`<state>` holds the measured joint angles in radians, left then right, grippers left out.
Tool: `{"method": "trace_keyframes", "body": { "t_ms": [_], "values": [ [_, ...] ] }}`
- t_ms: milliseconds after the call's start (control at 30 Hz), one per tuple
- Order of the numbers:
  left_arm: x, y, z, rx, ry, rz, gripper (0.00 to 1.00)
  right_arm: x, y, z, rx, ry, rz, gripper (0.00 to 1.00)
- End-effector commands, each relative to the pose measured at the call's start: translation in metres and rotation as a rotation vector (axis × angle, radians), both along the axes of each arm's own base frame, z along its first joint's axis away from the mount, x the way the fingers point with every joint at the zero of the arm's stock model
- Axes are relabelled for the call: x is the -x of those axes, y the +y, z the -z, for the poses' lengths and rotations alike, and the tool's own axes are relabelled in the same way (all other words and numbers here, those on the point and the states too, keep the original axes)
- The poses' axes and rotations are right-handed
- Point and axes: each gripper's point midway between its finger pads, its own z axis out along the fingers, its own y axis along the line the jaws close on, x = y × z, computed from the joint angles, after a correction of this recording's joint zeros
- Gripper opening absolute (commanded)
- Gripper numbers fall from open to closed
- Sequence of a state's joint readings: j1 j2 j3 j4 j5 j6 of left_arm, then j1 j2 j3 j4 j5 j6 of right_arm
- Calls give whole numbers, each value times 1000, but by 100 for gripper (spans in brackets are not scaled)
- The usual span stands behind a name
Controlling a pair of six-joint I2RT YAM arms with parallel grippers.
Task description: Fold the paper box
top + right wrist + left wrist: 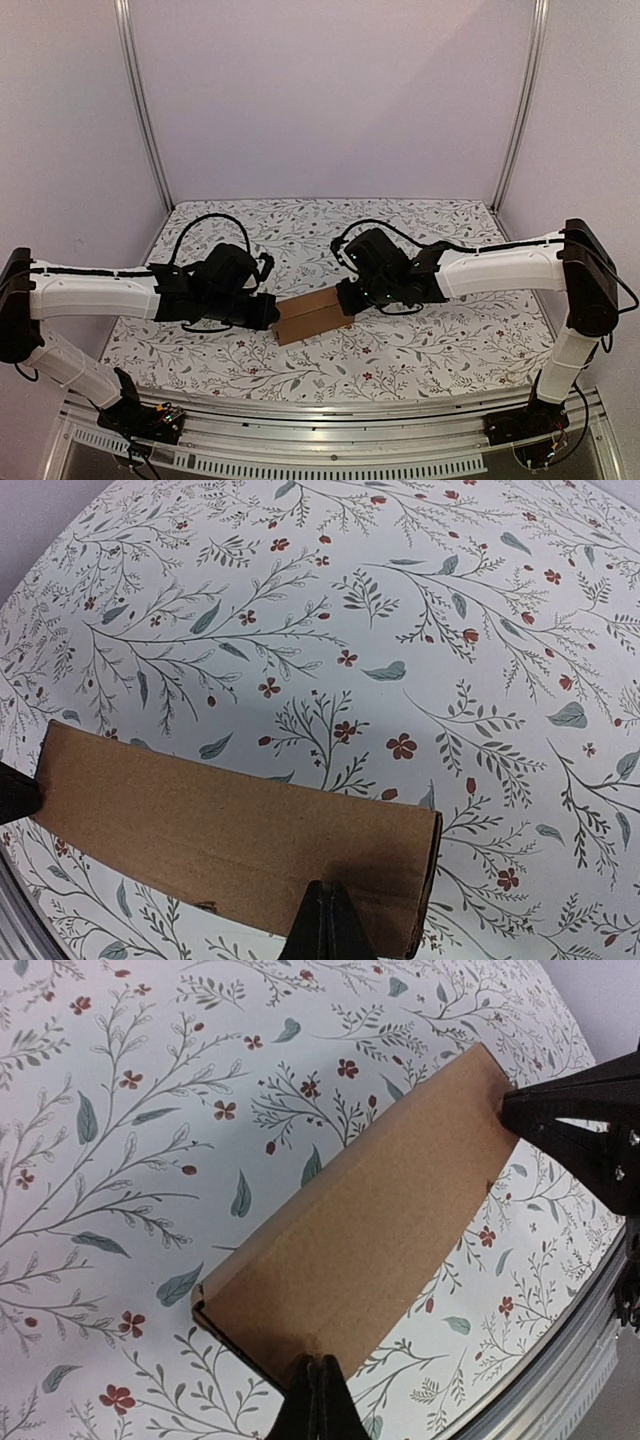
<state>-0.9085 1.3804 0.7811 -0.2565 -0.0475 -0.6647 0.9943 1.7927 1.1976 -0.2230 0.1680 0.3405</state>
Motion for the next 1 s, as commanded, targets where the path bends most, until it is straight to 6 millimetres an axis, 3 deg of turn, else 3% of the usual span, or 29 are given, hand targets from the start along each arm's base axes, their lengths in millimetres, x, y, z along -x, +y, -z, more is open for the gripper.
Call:
{"method": "trace_keyframes", "body": {
  "t_ms": [0,233,600,833,967],
  "values": [
    [13,21,31,-114,86,2,0,17,-23,41,144,101,-6,0],
    [0,10,-1,-97,17,21,0,14,-19,29,126,83,-2,0],
    [-41,-5,-69,-61,-154,-10,0,7,-10,-34,24,1,-13,0],
    [-67,3,-58,-98,-139,-63,0,29,-21,-39,-22,45,-44,0],
    [-84,11,-34,-115,-93,-107,0,38,-31,-21,-51,85,-10,0]
  ]
}}
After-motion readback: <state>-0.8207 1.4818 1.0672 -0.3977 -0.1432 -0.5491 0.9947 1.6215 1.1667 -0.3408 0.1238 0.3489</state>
